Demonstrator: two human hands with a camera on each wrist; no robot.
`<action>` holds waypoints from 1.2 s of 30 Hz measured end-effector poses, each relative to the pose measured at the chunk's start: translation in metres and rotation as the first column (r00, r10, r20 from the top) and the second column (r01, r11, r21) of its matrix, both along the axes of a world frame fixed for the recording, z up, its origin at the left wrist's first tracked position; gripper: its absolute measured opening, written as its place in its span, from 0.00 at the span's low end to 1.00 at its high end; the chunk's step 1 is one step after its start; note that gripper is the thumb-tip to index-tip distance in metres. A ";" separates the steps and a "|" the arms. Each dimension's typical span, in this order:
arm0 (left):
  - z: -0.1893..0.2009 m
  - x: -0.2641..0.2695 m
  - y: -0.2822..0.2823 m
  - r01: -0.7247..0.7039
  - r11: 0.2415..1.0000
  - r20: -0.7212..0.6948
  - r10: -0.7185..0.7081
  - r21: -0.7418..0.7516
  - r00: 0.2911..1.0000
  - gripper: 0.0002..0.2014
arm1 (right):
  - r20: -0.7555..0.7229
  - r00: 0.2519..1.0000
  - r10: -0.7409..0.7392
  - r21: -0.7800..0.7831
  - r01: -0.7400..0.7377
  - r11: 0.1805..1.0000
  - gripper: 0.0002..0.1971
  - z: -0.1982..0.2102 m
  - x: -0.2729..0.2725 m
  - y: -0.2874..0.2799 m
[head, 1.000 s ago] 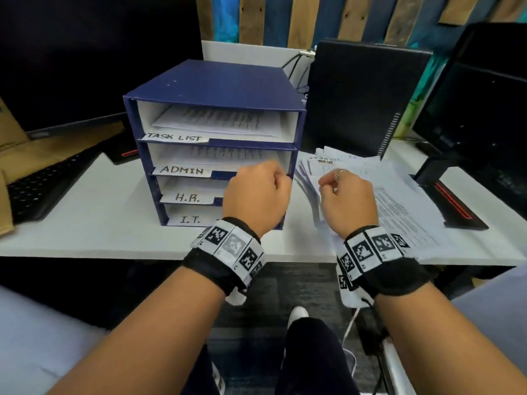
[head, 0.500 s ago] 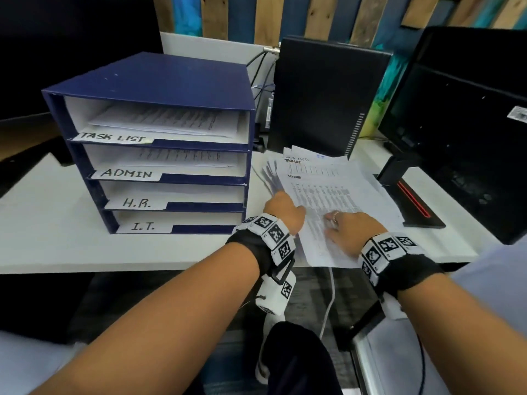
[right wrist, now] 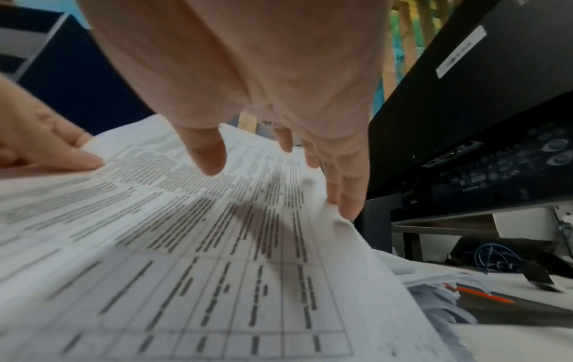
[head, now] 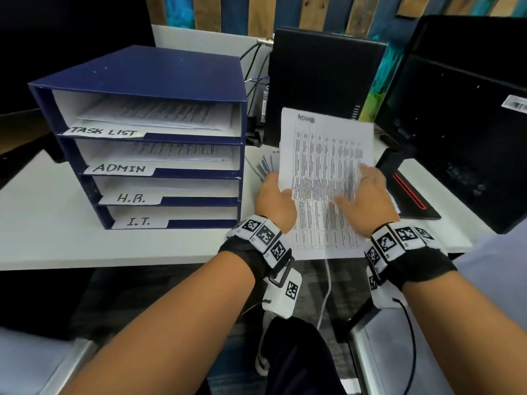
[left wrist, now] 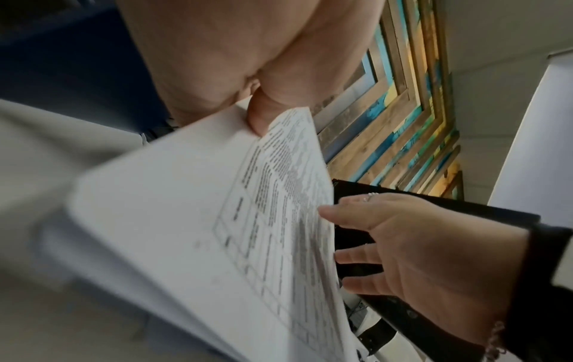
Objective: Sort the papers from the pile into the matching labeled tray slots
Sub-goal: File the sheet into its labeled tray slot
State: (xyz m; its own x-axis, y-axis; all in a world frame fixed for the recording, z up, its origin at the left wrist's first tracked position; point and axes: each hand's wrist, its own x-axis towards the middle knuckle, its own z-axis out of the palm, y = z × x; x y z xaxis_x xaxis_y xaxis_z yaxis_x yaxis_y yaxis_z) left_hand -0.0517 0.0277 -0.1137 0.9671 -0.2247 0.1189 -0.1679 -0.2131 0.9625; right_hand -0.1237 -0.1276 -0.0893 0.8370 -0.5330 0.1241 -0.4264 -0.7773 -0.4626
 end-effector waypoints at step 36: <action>-0.017 -0.026 0.271 -0.555 0.830 -0.028 0.557 0.047 0.830 0.14 | 0.347 0.922 0.175 0.681 -0.375 0.629 0.04 -0.032 -0.015 0.199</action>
